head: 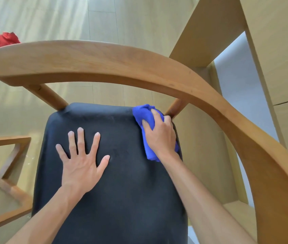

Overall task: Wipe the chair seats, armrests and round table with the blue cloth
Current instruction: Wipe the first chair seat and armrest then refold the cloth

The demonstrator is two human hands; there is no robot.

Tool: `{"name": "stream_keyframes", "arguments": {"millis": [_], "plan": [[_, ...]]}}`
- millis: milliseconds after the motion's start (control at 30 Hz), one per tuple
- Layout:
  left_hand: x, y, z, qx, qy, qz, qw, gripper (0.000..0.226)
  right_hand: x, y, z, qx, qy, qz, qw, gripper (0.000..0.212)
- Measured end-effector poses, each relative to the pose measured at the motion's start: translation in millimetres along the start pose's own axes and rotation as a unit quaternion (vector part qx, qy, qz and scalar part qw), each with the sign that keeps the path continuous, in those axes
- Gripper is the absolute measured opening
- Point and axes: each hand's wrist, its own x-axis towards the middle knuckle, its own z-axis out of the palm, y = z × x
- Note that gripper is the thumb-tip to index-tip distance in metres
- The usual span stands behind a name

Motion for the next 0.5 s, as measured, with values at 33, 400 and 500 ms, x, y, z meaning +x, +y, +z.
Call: {"name": "stream_keyframes", "arguments": {"millis": [33, 400, 500], "plan": [[0, 0, 0, -0.003, -0.001, 0.0, 1.0, 0.082, 4, -6, 3, 0.014, 0.038, 0.006, 0.999, 0.047], [1, 0, 3, -0.003, 0.013, 0.005, 1.0, 0.079, -31, 36, -21, 0.106, 0.332, -0.067, 0.935, 0.049], [2, 0, 4, 0.002, 0.011, 0.003, 1.0, 0.08, -26, 41, -18, 0.065, 0.309, -0.082, 0.945, 0.051]]}}
